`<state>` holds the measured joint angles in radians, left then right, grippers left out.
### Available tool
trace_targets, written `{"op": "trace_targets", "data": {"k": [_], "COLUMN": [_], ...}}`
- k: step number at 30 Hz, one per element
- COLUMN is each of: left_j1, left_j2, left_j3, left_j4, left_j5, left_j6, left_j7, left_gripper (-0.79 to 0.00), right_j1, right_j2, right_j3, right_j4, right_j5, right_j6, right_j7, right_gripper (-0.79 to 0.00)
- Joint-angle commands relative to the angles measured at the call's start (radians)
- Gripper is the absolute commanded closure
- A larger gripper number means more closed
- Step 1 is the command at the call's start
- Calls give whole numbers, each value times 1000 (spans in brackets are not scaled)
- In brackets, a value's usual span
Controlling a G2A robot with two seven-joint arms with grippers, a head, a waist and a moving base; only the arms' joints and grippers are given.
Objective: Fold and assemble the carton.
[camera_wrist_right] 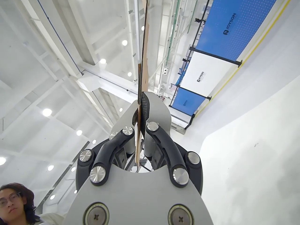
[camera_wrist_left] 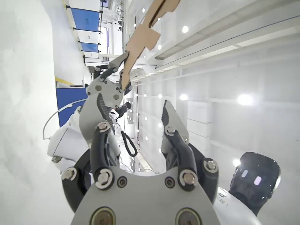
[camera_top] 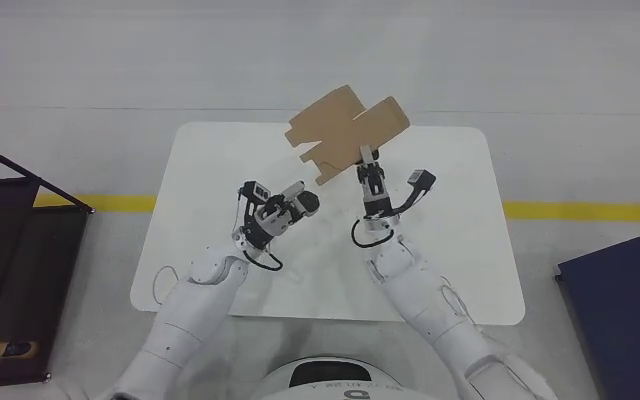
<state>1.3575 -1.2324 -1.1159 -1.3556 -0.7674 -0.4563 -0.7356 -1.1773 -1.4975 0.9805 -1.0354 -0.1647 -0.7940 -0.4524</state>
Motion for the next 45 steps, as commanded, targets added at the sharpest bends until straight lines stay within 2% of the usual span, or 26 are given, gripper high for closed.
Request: {"op": "trace_targets", "data": {"k": [1,5,11,17,25,27,30,34,40,41,42,43,45], "left_j1": [-30,-70,-88,-83,-75,-75,-74,-71,-67,-67,-66,-65,-61], "left_j2": [-8,-22,-31,-32,-37,-38,-39,-41,-42,-42,-42,-41,-41], "left_j3": [19,41,47,49,38,37,39,37,31,29,26,24,16], "left_j4": [15,35,58,65,47,46,46,42,30,27,24,20,11], "left_j5": [23,54,118,188,194,201,222,239,254,254,253,246,208], "left_j6": [-29,-71,-92,-88,-114,-109,-97,-90,-84,-82,-79,-76,-61], "left_j7": [30,75,137,159,177,181,194,204,203,199,195,189,165], "left_gripper": [-326,-326,-326,-345,-342,-314,-228,0,0,0,0,0,0], "right_j1": [2,-8,-34,-64,-102,-107,-114,-122,-135,-138,-141,-144,-149], "right_j2": [-3,-8,-10,-7,-5,-6,-6,-7,-6,-6,-6,-6,-6], "right_j3": [-1,-2,8,43,54,56,62,68,78,79,80,82,86], "right_j4": [2,-8,-43,-86,-118,-122,-129,-138,-155,-159,-163,-167,-175], "right_j5": [-55,-137,-178,-187,-252,-250,-248,-230,-206,-204,-202,-197,-186], "right_j6": [9,26,28,35,65,64,62,56,49,48,47,45,42], "right_j7": [-23,-55,-51,-52,-20,-15,-6,17,56,62,67,72,82], "right_gripper": [0,0,0,0,0,0,0,0,0,-108,-311,-385,-582]}}
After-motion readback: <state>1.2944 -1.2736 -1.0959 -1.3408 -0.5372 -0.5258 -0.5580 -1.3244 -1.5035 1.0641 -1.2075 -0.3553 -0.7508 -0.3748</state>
